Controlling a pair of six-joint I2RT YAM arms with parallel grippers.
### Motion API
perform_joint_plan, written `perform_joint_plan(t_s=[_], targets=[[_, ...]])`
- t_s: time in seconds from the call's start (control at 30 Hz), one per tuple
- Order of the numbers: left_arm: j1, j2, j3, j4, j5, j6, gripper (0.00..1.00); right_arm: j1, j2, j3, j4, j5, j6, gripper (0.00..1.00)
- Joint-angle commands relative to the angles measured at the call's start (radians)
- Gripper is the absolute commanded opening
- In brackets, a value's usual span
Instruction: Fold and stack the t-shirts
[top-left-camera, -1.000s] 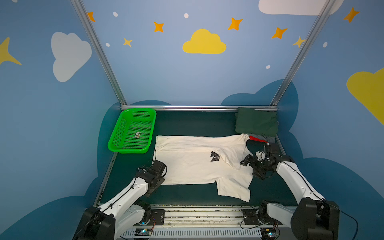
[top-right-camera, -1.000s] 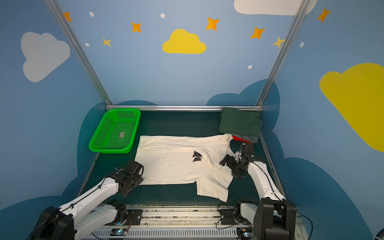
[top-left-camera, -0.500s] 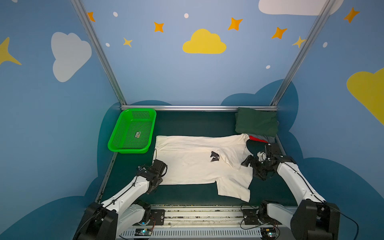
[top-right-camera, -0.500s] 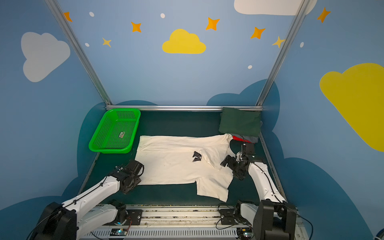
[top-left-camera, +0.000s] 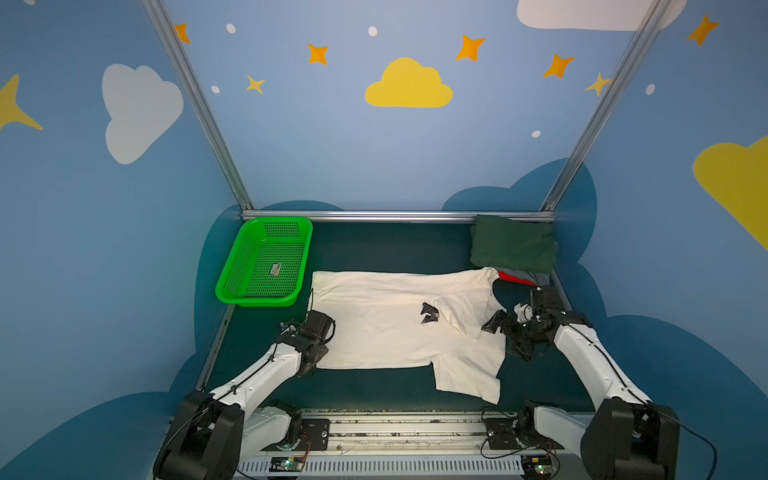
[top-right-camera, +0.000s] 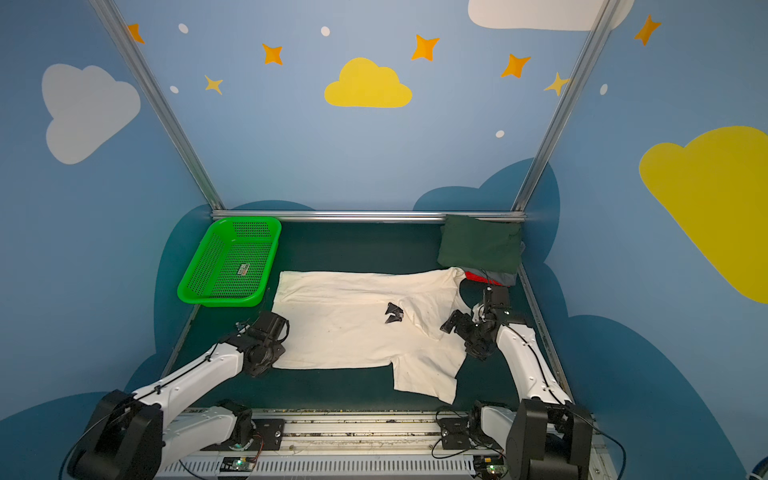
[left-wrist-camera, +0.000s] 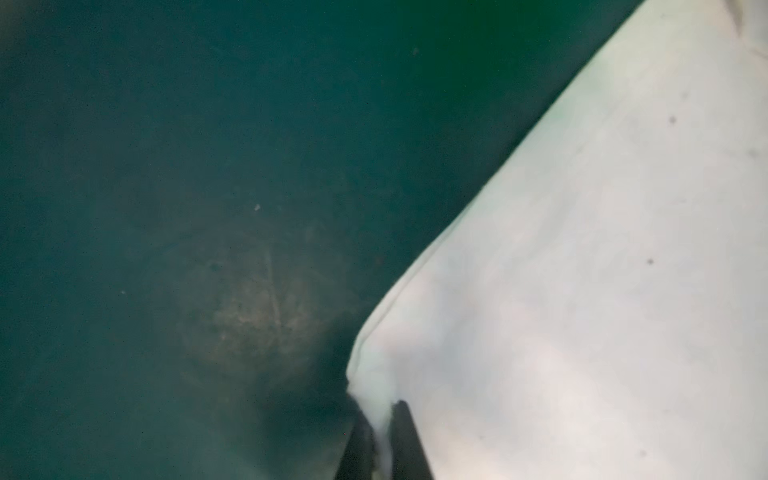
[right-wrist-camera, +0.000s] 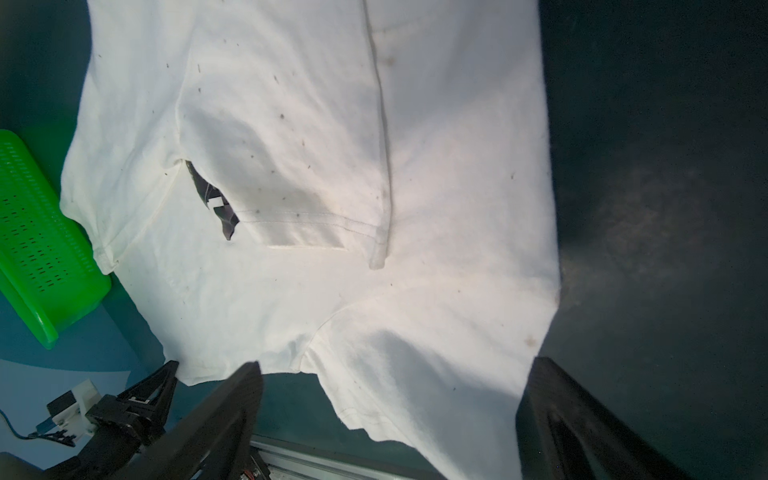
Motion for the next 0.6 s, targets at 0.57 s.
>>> perform_joint_plan(t_s=[0.57], targets=[[0.004, -0.079, 0.114, -0.057, 0.015, 0.088, 0.03, 0.066, -0.098, -0.056, -0.083, 0.031, 0.038, 0.98]])
